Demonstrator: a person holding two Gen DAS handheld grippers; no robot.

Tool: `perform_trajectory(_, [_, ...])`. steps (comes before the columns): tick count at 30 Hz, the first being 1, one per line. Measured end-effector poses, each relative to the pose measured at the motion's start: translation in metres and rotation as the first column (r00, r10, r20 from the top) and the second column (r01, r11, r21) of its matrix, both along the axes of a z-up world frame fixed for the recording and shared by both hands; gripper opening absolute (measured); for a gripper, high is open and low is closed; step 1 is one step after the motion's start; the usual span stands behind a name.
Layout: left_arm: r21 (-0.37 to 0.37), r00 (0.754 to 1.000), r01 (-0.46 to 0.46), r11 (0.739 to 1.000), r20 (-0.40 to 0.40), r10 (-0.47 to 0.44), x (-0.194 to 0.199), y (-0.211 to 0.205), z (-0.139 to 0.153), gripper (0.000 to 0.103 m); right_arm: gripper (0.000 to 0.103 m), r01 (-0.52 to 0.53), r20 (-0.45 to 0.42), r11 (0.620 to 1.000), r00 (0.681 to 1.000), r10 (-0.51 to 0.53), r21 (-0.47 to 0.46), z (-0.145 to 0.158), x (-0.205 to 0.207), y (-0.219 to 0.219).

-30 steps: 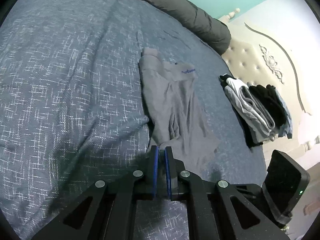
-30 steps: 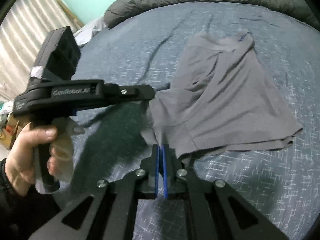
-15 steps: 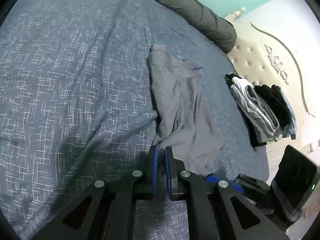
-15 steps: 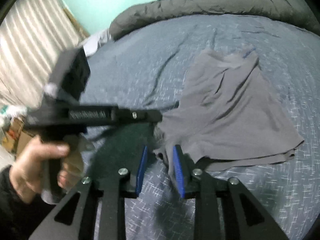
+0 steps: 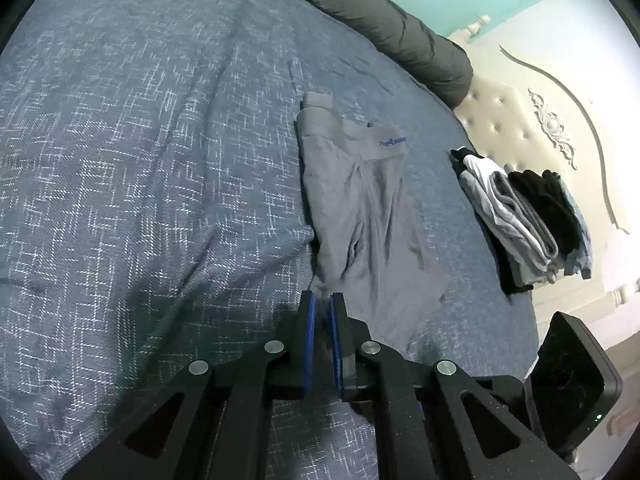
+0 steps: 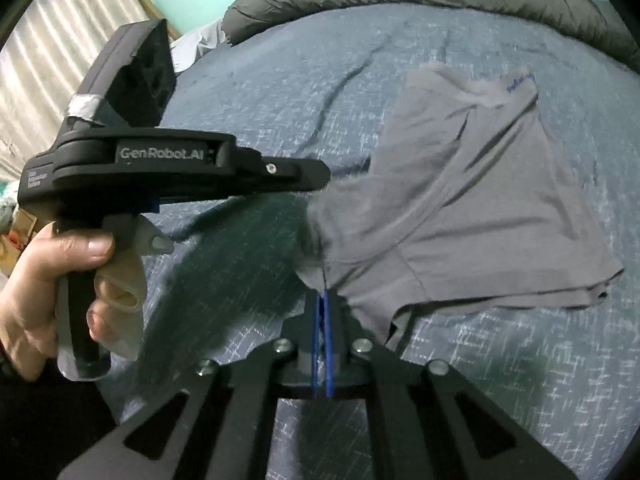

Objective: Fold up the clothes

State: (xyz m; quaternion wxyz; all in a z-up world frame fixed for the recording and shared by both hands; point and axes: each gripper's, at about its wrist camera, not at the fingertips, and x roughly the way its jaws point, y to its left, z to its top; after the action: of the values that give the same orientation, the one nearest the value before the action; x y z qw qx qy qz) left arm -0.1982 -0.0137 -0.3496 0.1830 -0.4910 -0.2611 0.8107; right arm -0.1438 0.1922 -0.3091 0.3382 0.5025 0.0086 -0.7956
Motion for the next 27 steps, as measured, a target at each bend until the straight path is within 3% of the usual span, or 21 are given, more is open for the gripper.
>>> perform_trajectory(5, [-0.001,1.0,-0.008,1.0,0.01,0.008,0.0,-0.004,-0.001,0.007,0.007,0.06,0.05,0.998,0.997,-0.059,-0.033,0.001,-0.012,0.016])
perform_trajectory(9, [0.0,1.0,-0.013,1.0,0.004,0.013,-0.001,-0.005,0.001,0.007,0.031,0.125,0.078,0.986,0.99,-0.117,-0.113,0.011,-0.017,0.037])
perform_trajectory(13, [0.0,1.0,-0.014,1.0,-0.004,0.014,-0.002,-0.005,0.005,0.008,0.032,0.21,0.056,0.967,0.977,-0.204,-0.147,0.022,-0.028,0.063])
perform_trajectory(17, [-0.015,1.0,-0.021,1.0,-0.008,0.021,-0.006,-0.006,0.006,0.007,0.032,0.294,0.025,0.947,0.956,-0.293,-0.128,0.025,-0.04,0.087])
perform_trajectory(23, [-0.022,1.0,-0.026,0.999,-0.013,0.025,-0.021,-0.007,0.008,0.008,0.032,0.343,-0.028,0.936,0.938,-0.346,-0.081,0.031,-0.067,0.104])
perform_trajectory(25, [-0.024,0.999,-0.032,0.999,-0.014,0.032,-0.028,-0.008,0.008,0.008,0.036,0.351,-0.04,0.933,0.934,-0.355,-0.077,0.032,-0.082,0.106])
perform_trajectory(27, [-0.023,0.999,-0.041,0.999,-0.013,0.041,-0.037,-0.01,0.009,0.008,0.048,0.351,-0.044,0.933,0.934,-0.355,-0.076,0.033,-0.1,0.107])
